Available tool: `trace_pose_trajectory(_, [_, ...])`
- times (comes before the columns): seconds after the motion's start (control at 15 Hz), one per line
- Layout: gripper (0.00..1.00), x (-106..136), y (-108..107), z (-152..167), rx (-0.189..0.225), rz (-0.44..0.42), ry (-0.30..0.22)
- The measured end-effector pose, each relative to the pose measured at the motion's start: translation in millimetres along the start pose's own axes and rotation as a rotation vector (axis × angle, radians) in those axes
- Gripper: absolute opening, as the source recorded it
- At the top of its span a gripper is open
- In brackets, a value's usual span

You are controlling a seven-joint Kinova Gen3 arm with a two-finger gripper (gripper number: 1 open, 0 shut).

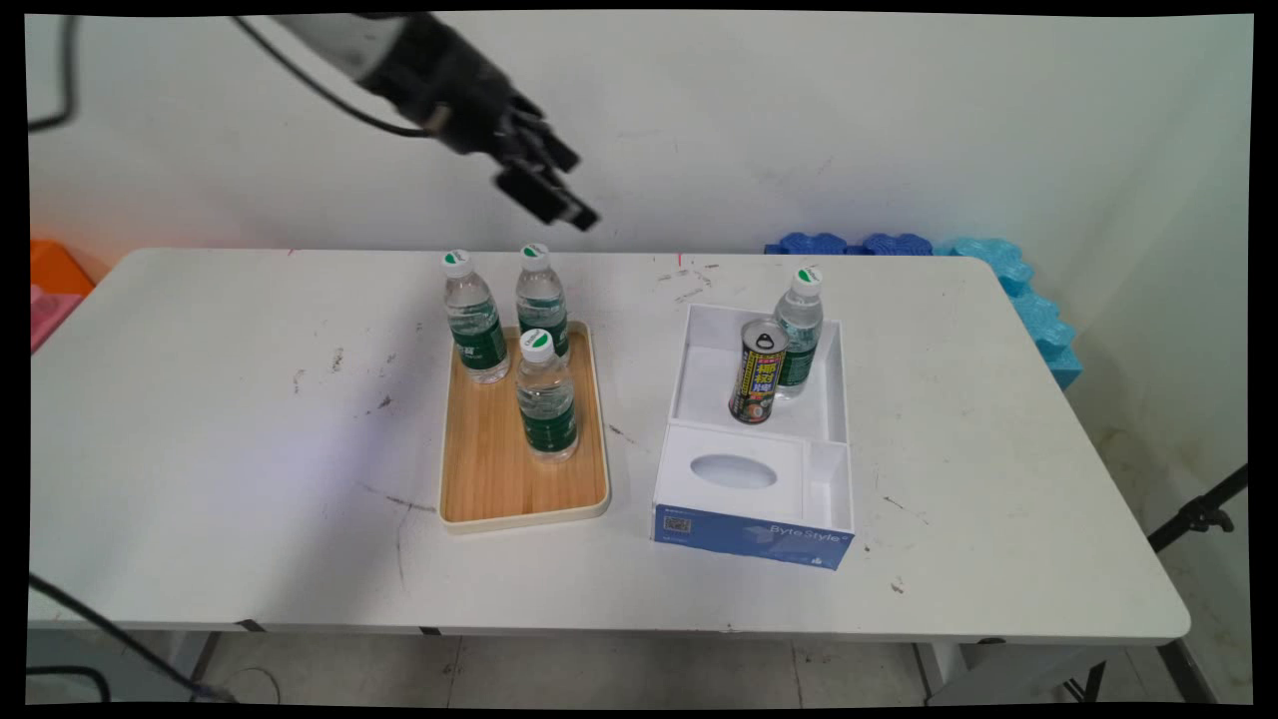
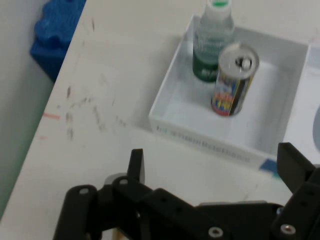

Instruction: Pick up the green bottle from the white box

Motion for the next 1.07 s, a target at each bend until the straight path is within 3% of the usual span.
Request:
trace_pose_trajectory(0.33, [1.0, 35, 18, 61, -0.009, -0.042, 0.017])
trace_pose_trajectory(1.07, [1.0, 67, 41, 171, -0.016, -0.094, 0.006])
